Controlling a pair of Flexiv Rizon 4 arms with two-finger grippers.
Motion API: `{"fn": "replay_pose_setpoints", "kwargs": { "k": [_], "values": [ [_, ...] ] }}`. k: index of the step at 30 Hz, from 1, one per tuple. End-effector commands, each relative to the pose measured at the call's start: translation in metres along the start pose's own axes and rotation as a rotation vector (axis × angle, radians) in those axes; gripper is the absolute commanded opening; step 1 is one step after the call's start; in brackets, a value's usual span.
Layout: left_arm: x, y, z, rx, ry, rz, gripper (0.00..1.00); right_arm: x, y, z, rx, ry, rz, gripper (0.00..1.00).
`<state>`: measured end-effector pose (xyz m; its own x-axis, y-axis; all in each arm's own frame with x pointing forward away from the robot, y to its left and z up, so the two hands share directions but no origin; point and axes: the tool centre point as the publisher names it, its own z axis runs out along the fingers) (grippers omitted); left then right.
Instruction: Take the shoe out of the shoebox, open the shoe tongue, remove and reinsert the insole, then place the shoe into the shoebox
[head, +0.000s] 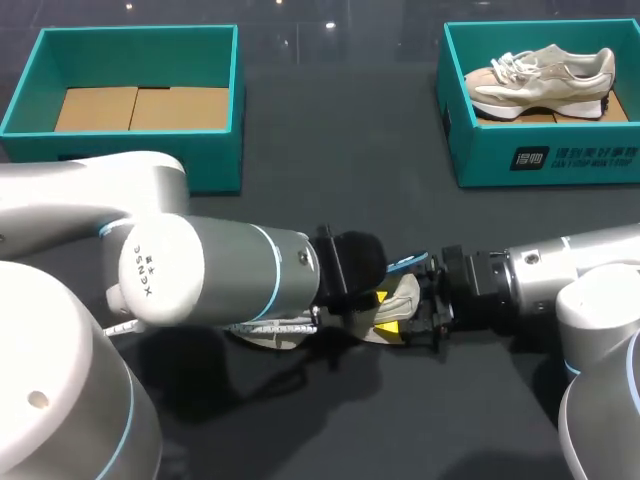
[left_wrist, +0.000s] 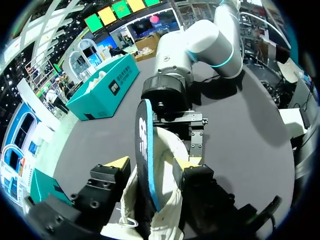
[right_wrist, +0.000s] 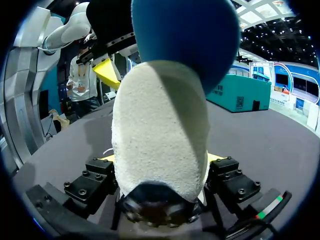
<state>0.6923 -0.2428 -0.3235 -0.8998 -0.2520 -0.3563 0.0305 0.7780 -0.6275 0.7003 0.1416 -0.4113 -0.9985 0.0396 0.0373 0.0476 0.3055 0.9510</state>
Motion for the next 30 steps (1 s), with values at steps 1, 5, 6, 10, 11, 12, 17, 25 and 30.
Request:
{"fn": "replay_pose_setpoints", "kwargs": {
  "k": [1, 5, 6, 10, 11, 12, 17, 25, 30],
  "values": [
    [0.002, -0.003, 0.01, -0.011, -0.016, -0.016, 0.51, 0.001, -0.001, 0.001, 0.004, -0.002, 0.0, 0.0],
    [-0.002, 0.0, 0.011, -0.01, -0.027, -0.043, 0.48, 0.001, -0.001, 0.001, 0.004, -0.002, 0.0, 0.0],
    [-0.003, 0.0, 0.01, -0.007, -0.028, -0.05, 0.47, 0.001, -0.001, 0.001, 0.004, -0.002, 0.0, 0.0],
    [-0.005, 0.003, 0.012, 0.0, -0.027, -0.073, 0.46, 0.001, -0.001, 0.001, 0.004, -0.002, 0.0, 0.0],
    [-0.004, 0.003, 0.013, 0.001, -0.024, -0.077, 0.46, 0.001, -0.001, 0.001, 0.004, -0.002, 0.0, 0.0],
    [-0.003, 0.003, 0.013, 0.0, -0.023, -0.081, 0.45, 0.001, -0.001, 0.001, 0.004, -0.002, 0.0, 0.0],
    [-0.002, 0.003, 0.017, -0.005, -0.022, -0.105, 0.4, 0.001, -0.001, 0.001, 0.004, -0.002, 0.0, 0.0],
    [-0.005, 0.004, 0.018, 0.0, -0.005, -0.149, 0.0, 0.001, -0.001, 0.001, 0.004, -0.002, 0.0, 0.0],
    [-0.016, 0.002, 0.014, 0.014, 0.075, -0.187, 0.0, 0.001, -0.001, 0.001, 0.004, -0.002, 0.0, 0.0]
  ]
}}
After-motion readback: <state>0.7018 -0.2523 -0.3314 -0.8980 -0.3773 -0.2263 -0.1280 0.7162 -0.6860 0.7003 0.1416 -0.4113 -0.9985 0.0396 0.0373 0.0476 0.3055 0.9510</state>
